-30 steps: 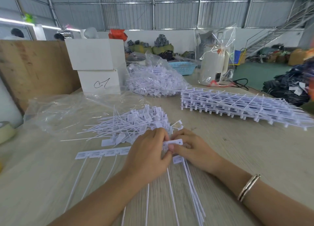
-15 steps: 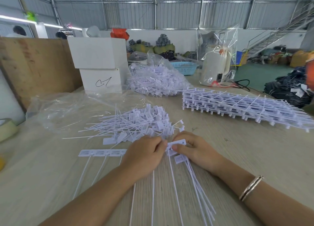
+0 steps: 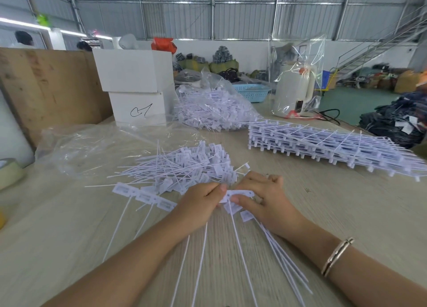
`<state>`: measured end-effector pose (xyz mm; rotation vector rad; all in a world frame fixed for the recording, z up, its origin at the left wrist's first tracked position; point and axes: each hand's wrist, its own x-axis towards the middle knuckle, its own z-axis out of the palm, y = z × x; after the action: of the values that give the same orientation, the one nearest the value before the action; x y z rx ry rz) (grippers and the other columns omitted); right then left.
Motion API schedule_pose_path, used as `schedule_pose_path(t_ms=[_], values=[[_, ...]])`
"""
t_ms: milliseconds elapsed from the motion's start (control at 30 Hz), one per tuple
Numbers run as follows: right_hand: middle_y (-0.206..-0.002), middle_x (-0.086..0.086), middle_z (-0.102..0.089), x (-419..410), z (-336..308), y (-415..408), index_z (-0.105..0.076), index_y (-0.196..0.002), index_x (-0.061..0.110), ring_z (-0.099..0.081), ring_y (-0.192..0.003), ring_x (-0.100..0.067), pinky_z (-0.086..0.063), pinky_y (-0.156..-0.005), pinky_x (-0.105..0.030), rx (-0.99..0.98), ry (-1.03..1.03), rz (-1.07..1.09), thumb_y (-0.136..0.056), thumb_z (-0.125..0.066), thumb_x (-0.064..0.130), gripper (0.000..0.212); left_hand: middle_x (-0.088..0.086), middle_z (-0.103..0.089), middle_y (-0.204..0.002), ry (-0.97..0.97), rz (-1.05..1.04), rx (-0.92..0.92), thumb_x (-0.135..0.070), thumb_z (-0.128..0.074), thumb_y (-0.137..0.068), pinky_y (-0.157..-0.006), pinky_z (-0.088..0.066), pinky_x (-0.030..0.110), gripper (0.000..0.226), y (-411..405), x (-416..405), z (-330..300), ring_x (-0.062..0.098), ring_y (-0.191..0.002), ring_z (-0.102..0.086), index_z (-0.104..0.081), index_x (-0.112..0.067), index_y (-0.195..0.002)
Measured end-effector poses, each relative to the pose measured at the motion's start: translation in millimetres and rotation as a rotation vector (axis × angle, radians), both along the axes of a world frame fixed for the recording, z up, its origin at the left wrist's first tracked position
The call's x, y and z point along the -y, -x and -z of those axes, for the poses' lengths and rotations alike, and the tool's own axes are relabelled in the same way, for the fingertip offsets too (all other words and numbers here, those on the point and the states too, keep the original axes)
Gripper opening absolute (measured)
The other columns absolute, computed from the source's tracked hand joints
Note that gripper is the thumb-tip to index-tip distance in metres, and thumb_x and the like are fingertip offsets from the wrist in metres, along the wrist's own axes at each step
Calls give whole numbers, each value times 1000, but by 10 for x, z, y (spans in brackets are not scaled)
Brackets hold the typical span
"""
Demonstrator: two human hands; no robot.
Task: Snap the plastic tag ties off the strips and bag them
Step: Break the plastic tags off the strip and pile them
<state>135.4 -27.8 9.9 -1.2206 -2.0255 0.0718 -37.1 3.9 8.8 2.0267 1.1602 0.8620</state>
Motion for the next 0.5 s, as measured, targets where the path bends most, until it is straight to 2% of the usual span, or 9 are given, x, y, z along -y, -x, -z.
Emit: schedule_pose_path(t_ms=[67,133,200,267,333,400,500], values=[[-83,18,-58,23,-37,9,-71,-84,30,-48,-83,2,-21,-77,-34,61,-58,13,-86,-55,38,19,-13,-51,-52,32,-7,34,-30,-42,-99,-56,-33,19,42,-5,8,-4,-5,-50,-46,-52,-26,-58],[-81,23,-55,48,-58,13,-70,-82,29,-48,-80,2,-20,-75,-34,110,-140,14,-88,-52,37,20,-14,-48,-47,85,-29,106,-28,-43,-99,-56,-32,21,43,6,-1,-11,0,-49,-44,-49,-23,-57],[-78,28,-52,73,-75,12,-65,-79,34,-49,-80,3,-20,-77,-32,43,-121,11,-89,-51,39,18,-13,-44,-47,116,-56,168,-28,-43,-98,-54,-30,22,43,53,-23,-26,5,-49,-41,-44,-20,-56],[-77,25,-54,56,-64,-16,-55,-77,41,-49,-82,8,-22,-82,-30,-128,34,9,-90,-55,38,14,-9,-44,-52,40,-79,107,-29,-43,-98,-56,-31,25,41,114,-41,-11,7,-52,-44,-42,-19,-59],[-73,19,-54,24,-56,-63,-54,-75,39,-49,-74,11,-27,-86,-32,-231,209,56,-90,-59,32,17,-4,-42,-54,-64,-98,14,-31,-42,-98,-58,-32,28,42,152,-39,27,13,-56,-45,-39,-19,-58],[-74,18,-54,-7,-54,-91,-54,-74,36,-50,-71,7,-35,-94,-38,-234,315,122,-90,-57,32,16,-4,-40,-52,-147,-117,-62,-34,-40,-98,-57,-32,29,42,146,-28,44,14,-53,-43,-36,-20,-58],[-83,19,-56,-34,-51,-69,-52,-77,34,-53,-86,-2,-35,-101,-46,-235,334,174,-90,-57,26,16,-6,-43,-53,-296,-125,-236,-35,-39,-97,-54,-34,31,35,85,-6,41,13,-51,-44,-38,-25,-63]])
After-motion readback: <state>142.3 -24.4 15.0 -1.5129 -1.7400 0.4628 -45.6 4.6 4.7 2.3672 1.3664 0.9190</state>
